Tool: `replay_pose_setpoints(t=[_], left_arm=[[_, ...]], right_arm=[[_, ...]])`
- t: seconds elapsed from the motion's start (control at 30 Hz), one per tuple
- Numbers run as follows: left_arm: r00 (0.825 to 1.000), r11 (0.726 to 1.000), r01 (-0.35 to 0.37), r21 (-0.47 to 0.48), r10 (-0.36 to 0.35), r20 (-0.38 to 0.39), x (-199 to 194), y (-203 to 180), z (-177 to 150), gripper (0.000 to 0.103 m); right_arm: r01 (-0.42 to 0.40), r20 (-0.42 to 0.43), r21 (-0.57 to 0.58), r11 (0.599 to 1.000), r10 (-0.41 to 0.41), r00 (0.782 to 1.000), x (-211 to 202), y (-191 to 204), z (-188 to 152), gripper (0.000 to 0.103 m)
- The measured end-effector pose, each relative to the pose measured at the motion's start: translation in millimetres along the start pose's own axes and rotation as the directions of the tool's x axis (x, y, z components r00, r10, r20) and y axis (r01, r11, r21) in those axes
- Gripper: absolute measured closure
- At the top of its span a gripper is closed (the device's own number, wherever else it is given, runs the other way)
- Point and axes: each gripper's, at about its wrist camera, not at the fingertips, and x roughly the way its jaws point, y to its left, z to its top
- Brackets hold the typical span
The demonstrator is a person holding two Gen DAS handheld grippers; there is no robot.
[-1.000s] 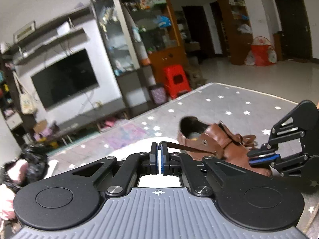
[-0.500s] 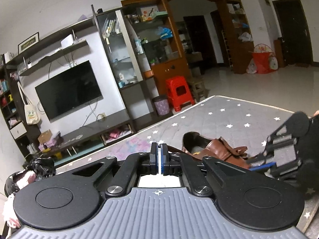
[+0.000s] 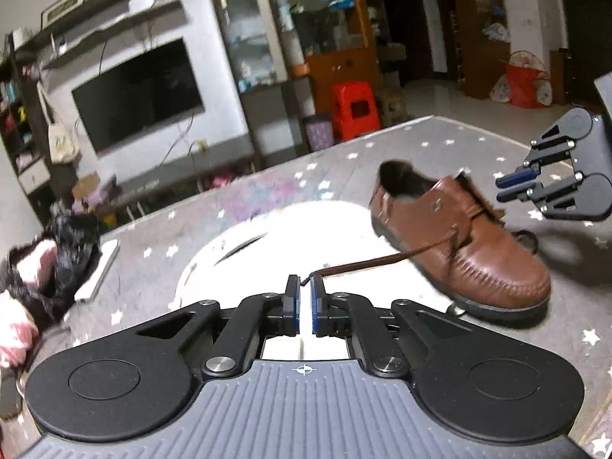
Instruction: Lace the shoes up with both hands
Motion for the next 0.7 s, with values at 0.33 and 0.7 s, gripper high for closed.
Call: replay_pose_setpoints(t=[0.33,0.7], left_arm=[[0.999,0.999,0.005,-0.041,-0.007,-0.048,13.9,15.6,-11.2,0.071],[0.996,0.996,0.083,-0.008,-0.083,-0.007,23.0,-9.6,8.3,0.066]], right_arm=[[-0.108,-0.062,0.195,0.975,0.122,0.991,41.6,-20.9,-13.4,0.08],[-0.097,-0.077,0.269,0.958,0.122,0.99,15.9,-36.3,-27.4,0.08]])
